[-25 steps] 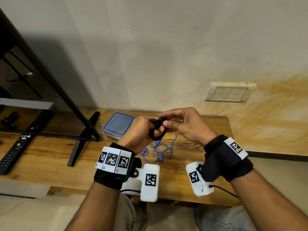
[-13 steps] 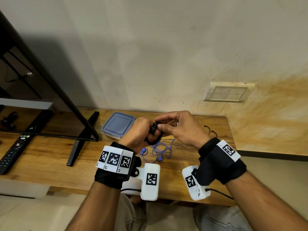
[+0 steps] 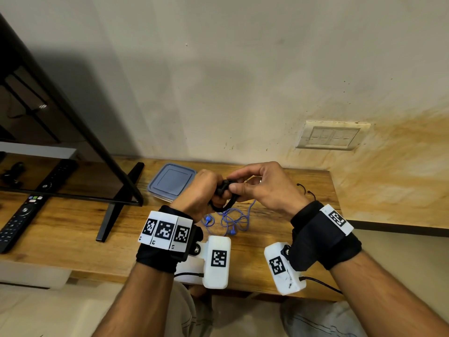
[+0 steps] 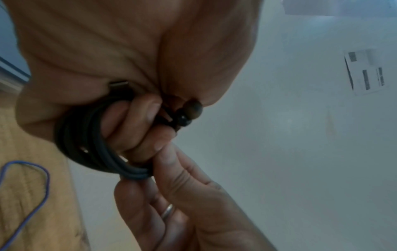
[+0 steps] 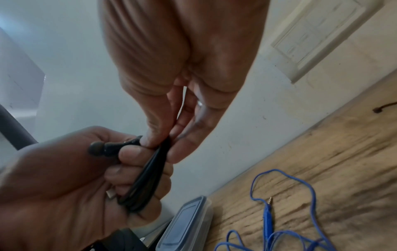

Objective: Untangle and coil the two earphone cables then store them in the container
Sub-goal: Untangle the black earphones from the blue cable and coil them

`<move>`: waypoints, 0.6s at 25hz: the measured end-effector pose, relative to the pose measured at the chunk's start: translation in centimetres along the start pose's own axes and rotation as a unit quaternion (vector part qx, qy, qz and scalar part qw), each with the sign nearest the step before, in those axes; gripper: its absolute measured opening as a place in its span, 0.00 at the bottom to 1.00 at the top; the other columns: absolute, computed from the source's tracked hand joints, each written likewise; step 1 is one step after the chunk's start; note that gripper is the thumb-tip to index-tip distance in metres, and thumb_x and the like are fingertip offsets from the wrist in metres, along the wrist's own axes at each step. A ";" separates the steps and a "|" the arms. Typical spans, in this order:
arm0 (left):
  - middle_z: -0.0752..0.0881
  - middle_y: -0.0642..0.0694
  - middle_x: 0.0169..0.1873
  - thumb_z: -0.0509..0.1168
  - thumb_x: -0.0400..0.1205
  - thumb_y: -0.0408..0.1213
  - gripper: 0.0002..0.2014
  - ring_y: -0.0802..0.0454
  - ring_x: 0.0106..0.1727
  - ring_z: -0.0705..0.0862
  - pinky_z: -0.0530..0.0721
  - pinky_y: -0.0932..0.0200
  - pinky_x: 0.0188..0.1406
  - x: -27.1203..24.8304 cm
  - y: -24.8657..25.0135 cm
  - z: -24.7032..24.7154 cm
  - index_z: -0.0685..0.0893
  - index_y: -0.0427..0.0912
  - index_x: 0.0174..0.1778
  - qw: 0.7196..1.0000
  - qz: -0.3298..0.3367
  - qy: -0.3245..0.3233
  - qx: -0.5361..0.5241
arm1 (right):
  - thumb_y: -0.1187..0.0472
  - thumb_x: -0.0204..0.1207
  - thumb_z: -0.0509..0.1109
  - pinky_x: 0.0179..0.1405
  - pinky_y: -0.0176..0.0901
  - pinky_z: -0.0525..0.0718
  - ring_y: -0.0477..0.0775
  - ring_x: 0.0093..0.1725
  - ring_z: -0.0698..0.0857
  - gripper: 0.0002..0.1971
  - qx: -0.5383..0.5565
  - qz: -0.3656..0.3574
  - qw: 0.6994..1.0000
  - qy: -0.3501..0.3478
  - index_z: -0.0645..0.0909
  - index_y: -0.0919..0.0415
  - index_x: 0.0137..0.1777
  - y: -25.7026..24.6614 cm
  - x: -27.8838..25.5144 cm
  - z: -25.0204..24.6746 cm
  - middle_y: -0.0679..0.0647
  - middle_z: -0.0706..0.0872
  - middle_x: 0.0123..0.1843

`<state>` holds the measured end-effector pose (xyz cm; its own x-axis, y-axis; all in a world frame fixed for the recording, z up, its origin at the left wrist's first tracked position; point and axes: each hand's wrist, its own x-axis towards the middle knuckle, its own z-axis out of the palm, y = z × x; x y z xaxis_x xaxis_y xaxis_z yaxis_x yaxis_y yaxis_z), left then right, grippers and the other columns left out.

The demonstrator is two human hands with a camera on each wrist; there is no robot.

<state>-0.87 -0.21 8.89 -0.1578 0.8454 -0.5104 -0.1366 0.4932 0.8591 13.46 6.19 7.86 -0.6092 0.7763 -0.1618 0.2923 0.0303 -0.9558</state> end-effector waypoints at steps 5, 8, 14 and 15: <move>0.71 0.42 0.26 0.50 0.78 0.23 0.13 0.51 0.22 0.68 0.66 0.58 0.24 0.9 -0.8 0.0 0.72 0.39 0.30 0.998 0.015 0.050 0.037 | 0.59 0.71 0.81 0.58 0.40 0.88 0.53 0.55 0.91 0.21 -0.043 -0.018 0.994 -0.103 0.85 0.53 0.64 -1.0 -0.8 -1.0 0.48 0.91 0.58; 0.75 0.43 0.31 0.52 0.84 0.26 0.13 0.50 0.29 0.74 0.76 0.56 0.31 1.2 -1.3 0.5 0.74 0.41 0.35 0.995 0.038 0.083 0.030 | 0.47 0.64 0.84 0.55 0.36 0.85 0.42 0.54 0.88 0.26 -0.129 -0.042 0.986 -0.097 0.84 0.44 0.63 -1.1 -1.1 -0.3 0.43 0.89 0.59; 0.76 0.39 0.24 0.48 0.75 0.19 0.16 0.53 0.20 0.70 0.66 0.62 0.21 0.7 -0.7 -0.1 0.82 0.28 0.37 1.000 0.017 0.014 0.021 | 0.56 0.74 0.78 0.56 0.47 0.90 0.49 0.46 0.92 0.10 -0.079 -0.043 0.996 -0.027 0.90 0.50 0.55 -0.6 -0.6 0.2 0.51 0.94 0.48; 0.76 0.40 0.24 0.48 0.76 0.20 0.16 0.54 0.19 0.70 0.66 0.63 0.21 0.6 -0.7 -0.1 0.81 0.30 0.35 1.000 0.018 0.006 0.023 | 0.60 0.75 0.76 0.56 0.51 0.90 0.52 0.45 0.93 0.08 -0.064 -0.033 0.997 -0.021 0.90 0.53 0.53 -0.6 -0.5 0.1 0.54 0.94 0.44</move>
<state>-0.98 -0.05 8.02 -0.1732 0.8607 -0.4788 -0.0854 0.4712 0.8779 13.56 5.70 8.45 -0.6599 0.7428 -0.1128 0.3410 0.1623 -0.9259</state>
